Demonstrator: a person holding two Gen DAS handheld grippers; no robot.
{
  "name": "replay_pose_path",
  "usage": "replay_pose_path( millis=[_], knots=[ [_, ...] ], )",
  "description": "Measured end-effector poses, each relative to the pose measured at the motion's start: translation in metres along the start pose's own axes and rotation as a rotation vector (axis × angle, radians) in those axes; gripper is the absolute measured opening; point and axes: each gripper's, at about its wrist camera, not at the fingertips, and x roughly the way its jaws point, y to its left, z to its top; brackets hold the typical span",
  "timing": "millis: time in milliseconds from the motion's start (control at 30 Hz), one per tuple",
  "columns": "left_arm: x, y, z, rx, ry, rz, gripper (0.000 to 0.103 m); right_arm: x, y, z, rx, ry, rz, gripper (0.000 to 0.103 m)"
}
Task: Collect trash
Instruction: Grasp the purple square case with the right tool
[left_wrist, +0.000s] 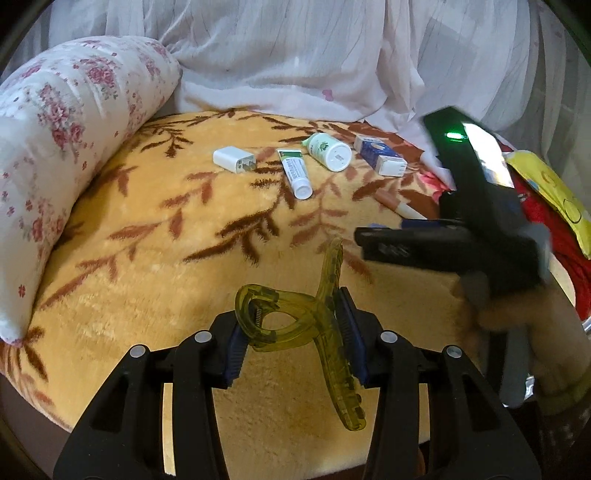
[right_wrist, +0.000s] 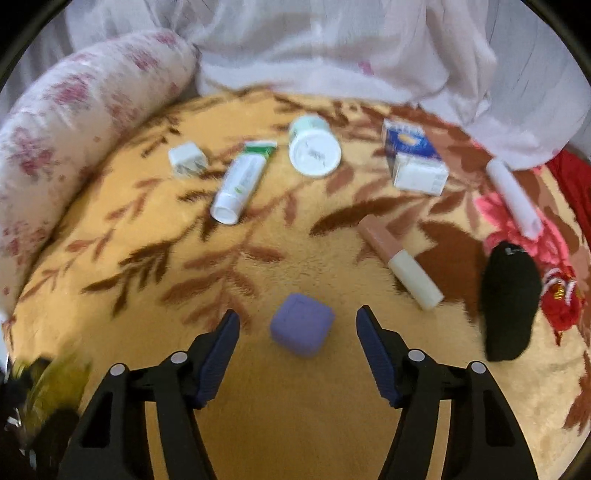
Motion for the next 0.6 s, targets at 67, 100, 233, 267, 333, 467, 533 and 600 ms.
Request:
replay_pose_path(
  millis=[67,100,233,267,333,467,533,600],
  knots=[
    [-0.001,0.002,-0.002,0.000,0.001,-0.004,0.044,0.010,0.000,0.003,0.004,0.043,-0.010,0.045],
    [-0.001,0.002,-0.003,-0.001,0.003,-0.006,0.044,0.012,0.001,0.004,0.004,0.053,-0.007,0.043],
    [-0.003,0.002,-0.008,0.001,0.010,-0.014,0.044,0.001,0.007,0.000,-0.029,0.012,-0.024,0.036],
    [-0.004,0.001,-0.010,0.001,0.011,-0.016,0.044,-0.003,0.007,-0.002,-0.037,-0.002,-0.024,0.035],
    [-0.006,-0.001,-0.012,0.007,0.010,-0.017,0.044,-0.017,0.007,-0.010,-0.050,-0.036,-0.013,0.036],
    [-0.018,-0.012,-0.022,0.026,0.015,-0.035,0.044,-0.053,0.005,-0.033,-0.060,-0.094,0.015,0.036],
    [-0.026,-0.018,-0.030,0.035,0.022,-0.051,0.044,-0.075,0.004,-0.051,-0.066,-0.119,0.033,0.036],
    [-0.036,-0.024,-0.041,0.037,0.036,-0.074,0.044,-0.098,0.004,-0.075,-0.075,-0.137,0.050,0.036]
  ],
)
